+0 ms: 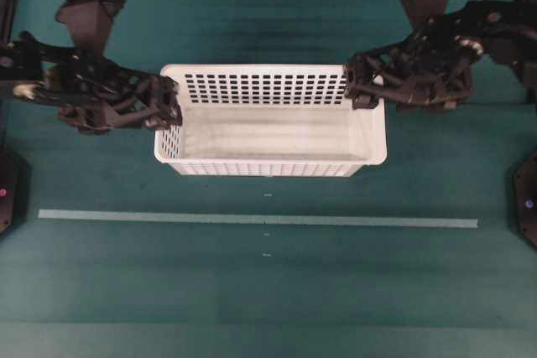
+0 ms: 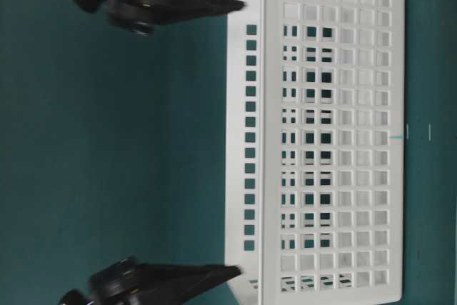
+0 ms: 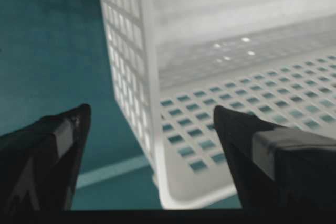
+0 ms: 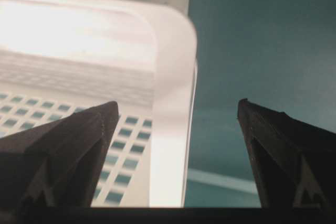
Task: Lift the white basket with both hands.
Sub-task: 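Close both grippers on the basket's left and right side rims, then lift the held basket with both grippers and carry it toward the table front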
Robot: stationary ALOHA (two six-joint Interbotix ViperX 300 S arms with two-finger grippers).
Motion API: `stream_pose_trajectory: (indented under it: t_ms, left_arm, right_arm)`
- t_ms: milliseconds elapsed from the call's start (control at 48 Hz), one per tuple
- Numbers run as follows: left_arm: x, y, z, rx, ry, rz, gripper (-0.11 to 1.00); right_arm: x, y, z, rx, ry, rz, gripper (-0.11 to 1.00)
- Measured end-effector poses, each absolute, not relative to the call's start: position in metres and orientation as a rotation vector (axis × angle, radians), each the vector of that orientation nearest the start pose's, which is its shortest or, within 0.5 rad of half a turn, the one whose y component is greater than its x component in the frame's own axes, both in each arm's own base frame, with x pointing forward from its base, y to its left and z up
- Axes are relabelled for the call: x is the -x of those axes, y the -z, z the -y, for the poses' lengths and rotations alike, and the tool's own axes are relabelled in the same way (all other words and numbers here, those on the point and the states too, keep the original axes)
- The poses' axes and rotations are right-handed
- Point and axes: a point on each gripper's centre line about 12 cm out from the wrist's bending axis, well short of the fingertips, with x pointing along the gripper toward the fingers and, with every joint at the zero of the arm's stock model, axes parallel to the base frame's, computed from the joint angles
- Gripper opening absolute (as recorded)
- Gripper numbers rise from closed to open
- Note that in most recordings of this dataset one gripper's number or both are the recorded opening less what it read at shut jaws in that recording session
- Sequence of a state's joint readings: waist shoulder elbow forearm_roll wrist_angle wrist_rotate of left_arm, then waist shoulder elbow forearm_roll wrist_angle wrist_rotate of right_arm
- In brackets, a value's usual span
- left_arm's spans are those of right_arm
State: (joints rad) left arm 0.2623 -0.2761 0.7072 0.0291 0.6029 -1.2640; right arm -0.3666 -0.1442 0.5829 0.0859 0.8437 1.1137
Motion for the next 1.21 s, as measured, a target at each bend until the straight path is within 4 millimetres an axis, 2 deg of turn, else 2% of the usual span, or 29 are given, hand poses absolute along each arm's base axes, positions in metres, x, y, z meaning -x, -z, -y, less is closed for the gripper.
stream_pose_trajectory:
  t_ms: [146,333,583,688,729,812,917,979,1021,1208]
  left_arm:
    - [-0.307,-0.184,-0.084,1.238,-0.879,-0.767,0.94]
    - [-0.314,-0.168,-0.086,1.235,-0.894,-0.791,0.93]
    - [-0.315,-0.163,-0.086,1.236,-0.9,-0.801,0.9]
    - [-0.316,-0.164,-0.087,1.235,-0.893,-0.792,0.8]
    - [-0.316,-0.164,-0.087,1.235,-0.89,-0.788,0.71]
    - [-0.317,-0.164,-0.087,1.239,-0.886,-0.78,0.49]
    - [-0.317,-0.164,-0.087,1.239,-0.886,-0.78,0.19]
    - [-0.316,-0.163,-0.087,1.238,-0.888,-0.781,0.09]
    - [-0.317,-0.164,-0.087,1.241,-0.888,-0.779,0.05]
    - [-0.317,-0.164,-0.087,1.241,-0.888,-0.779,0.04]
  right_arm:
    - [-0.309,-0.172,0.105,-1.263,0.987,-0.976,0.94]
    - [-0.314,-0.148,0.102,-1.246,1.002,-1.015,0.94]
    - [-0.316,-0.143,0.1,-1.241,1.004,-1.03,0.94]
    - [-0.316,-0.142,0.1,-1.241,1.005,-1.031,0.91]
    - [-0.316,-0.143,0.1,-1.241,1.003,-1.028,0.88]
    - [-0.317,-0.143,0.101,-1.242,1.002,-1.025,0.72]
    - [-0.318,-0.144,0.101,-1.246,0.999,-1.021,0.42]
    - [-0.318,-0.144,0.1,-1.252,0.998,-1.015,0.24]
    - [-0.319,-0.144,0.101,-1.261,0.999,-1.008,0.17]
    - [-0.32,-0.145,0.101,-1.264,0.998,-1.003,0.17]
